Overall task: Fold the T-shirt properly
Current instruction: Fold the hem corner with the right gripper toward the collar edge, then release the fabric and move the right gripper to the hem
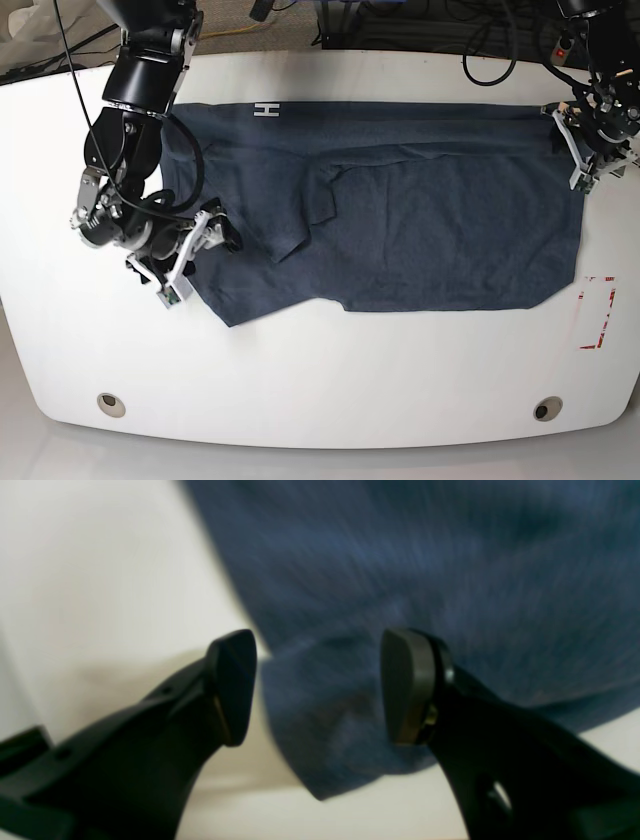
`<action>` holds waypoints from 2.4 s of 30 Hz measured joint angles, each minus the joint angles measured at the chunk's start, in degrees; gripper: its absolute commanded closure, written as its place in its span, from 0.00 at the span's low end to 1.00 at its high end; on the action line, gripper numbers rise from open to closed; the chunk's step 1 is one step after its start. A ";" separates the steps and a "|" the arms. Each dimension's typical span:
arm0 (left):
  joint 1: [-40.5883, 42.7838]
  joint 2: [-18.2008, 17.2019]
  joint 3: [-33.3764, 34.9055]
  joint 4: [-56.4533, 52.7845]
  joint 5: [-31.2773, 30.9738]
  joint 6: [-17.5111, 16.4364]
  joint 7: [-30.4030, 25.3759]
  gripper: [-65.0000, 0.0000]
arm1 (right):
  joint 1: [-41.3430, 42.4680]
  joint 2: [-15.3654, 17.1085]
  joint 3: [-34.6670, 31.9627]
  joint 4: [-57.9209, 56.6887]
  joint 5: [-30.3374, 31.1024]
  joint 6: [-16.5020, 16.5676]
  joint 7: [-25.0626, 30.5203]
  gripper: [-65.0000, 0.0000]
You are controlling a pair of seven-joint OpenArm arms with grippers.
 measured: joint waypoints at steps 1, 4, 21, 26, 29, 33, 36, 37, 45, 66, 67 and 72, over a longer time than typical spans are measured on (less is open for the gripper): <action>-0.15 -0.20 -0.57 0.37 -1.53 -0.02 -0.04 0.44 | -1.25 0.48 0.70 1.44 0.37 0.00 -0.42 0.21; -0.59 -0.52 -2.27 0.57 -7.10 -0.02 -0.35 0.39 | -6.12 2.16 3.85 5.73 -0.09 -0.02 -0.90 0.21; 5.99 -0.31 -9.40 0.52 -10.19 0.20 4.61 0.33 | -28.79 3.34 20.52 13.35 0.22 0.24 -1.27 0.20; 6.05 -0.07 -9.09 0.42 -10.36 0.20 3.91 0.33 | -29.18 1.73 20.41 11.10 0.44 0.22 0.20 0.20; 6.05 0.57 -8.68 0.07 -9.84 0.20 3.89 0.33 | -29.16 1.09 19.87 7.93 0.94 0.24 0.61 0.20; 5.88 1.07 -8.26 -2.14 -6.34 0.20 2.29 0.33 | -28.52 0.96 19.91 6.47 0.61 0.22 0.52 0.20; 6.27 0.81 -6.34 -3.80 -5.64 0.39 -2.05 0.33 | -27.54 0.11 20.04 6.14 0.44 0.20 0.66 0.20; 6.23 0.87 -5.79 -4.26 -5.66 0.35 -3.08 0.33 | -27.39 -0.35 19.91 6.12 0.63 0.20 0.66 0.20; 6.01 0.87 -7.04 -8.28 -7.10 0.20 -5.16 0.36 | -26.43 -0.81 19.89 5.73 0.24 0.22 0.52 0.20; 5.68 0.72 -6.82 -9.75 -7.93 -0.07 -5.77 0.83 | -23.98 0.52 17.53 -0.46 2.38 0.42 1.62 1.00; 5.88 0.81 -6.82 -9.09 -7.76 -0.09 -4.92 0.83 | -24.46 1.51 17.38 -0.46 2.71 0.42 1.64 1.00; 7.67 0.83 -6.80 -6.54 -7.96 -0.28 -1.73 0.83 | -27.98 4.61 17.62 0.24 3.98 0.39 1.64 1.00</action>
